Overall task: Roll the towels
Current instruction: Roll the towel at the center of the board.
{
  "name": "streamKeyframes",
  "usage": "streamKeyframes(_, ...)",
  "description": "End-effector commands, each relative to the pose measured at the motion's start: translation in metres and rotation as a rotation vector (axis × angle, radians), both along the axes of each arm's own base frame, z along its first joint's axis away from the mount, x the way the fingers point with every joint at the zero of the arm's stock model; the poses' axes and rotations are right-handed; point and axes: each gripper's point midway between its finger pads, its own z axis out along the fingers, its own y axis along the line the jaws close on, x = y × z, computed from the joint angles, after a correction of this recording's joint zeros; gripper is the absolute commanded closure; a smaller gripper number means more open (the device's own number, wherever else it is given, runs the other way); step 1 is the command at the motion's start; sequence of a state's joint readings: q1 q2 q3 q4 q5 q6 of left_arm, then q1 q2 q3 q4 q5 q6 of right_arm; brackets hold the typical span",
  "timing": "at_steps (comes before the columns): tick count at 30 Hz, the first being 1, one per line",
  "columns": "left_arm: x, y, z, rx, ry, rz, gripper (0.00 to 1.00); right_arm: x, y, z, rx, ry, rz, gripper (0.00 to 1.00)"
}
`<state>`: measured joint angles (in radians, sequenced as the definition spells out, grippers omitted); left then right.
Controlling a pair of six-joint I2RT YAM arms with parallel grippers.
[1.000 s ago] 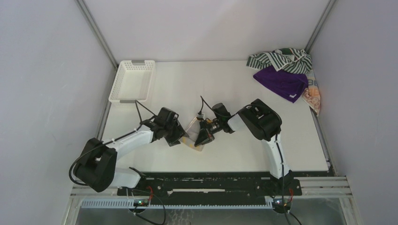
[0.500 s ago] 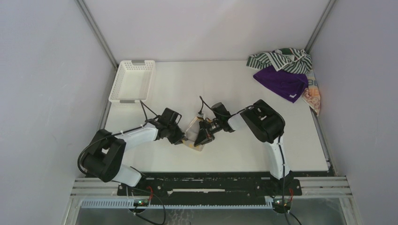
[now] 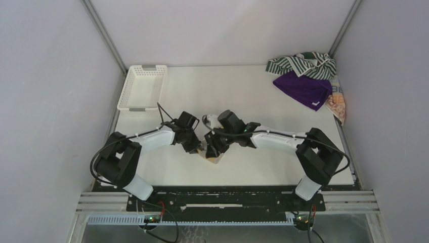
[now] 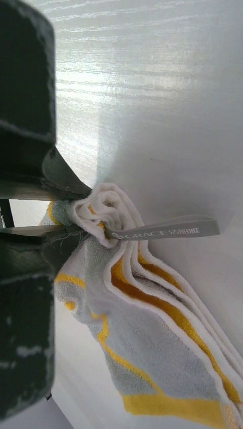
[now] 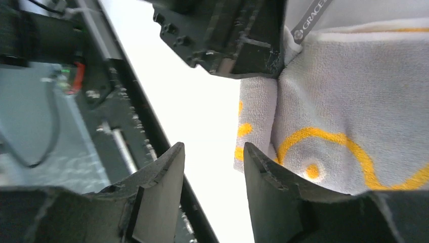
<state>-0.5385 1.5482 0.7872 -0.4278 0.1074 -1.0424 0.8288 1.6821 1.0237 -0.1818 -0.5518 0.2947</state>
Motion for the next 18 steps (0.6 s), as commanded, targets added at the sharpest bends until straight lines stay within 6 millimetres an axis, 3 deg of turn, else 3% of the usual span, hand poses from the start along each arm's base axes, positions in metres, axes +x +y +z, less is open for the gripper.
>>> streamKeyframes(1,-0.004,0.007,-0.004,0.075,0.031,-0.060,0.88,0.014,-0.013,-0.004,-0.248,-0.413,0.008,0.52)
streamKeyframes(8,-0.001,0.005,-0.003,0.083,0.037,-0.080,0.88,0.015,-0.008,-0.017,-0.463,-0.660,0.026,0.49)
streamKeyframes(18,0.002,0.003,-0.002,0.079,0.039,-0.081,0.87,0.007,-0.002,-0.053,-0.618,-0.756,0.109,0.50)
